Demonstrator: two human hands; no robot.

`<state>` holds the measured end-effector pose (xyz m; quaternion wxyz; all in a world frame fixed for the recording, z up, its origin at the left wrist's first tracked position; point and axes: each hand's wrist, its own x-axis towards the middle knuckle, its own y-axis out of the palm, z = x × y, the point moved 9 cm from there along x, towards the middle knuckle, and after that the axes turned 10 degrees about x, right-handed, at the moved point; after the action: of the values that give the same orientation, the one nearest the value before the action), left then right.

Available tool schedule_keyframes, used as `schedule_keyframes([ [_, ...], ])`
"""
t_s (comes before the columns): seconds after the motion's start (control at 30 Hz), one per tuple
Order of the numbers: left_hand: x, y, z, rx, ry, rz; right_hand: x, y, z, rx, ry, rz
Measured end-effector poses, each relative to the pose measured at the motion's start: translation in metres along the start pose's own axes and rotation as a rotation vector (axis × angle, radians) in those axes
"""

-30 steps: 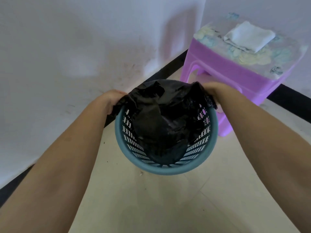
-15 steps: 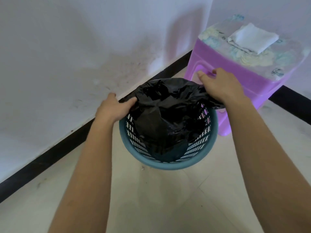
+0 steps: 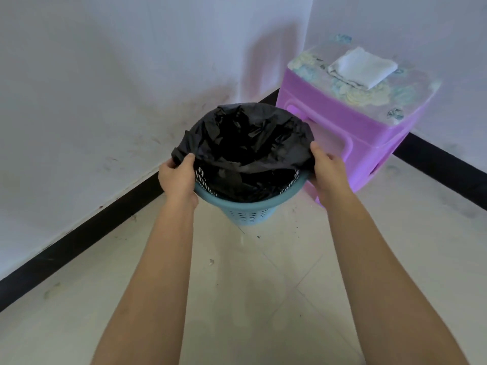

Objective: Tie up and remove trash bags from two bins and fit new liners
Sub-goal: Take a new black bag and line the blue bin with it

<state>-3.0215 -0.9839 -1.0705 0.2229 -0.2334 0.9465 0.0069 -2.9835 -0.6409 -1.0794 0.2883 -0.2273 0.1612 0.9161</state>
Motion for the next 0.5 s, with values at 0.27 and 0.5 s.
schedule_keyframes([
  [0.27, -0.034, -0.011, 0.037, -0.211, -0.159, -0.185, -0.041, 0.004, -0.036, 0.148, -0.006, -0.137],
  [0.5, -0.049, -0.01, 0.054, -0.24, -0.163, -0.243, -0.048, -0.004, -0.034, 0.269, -0.035, -0.243],
])
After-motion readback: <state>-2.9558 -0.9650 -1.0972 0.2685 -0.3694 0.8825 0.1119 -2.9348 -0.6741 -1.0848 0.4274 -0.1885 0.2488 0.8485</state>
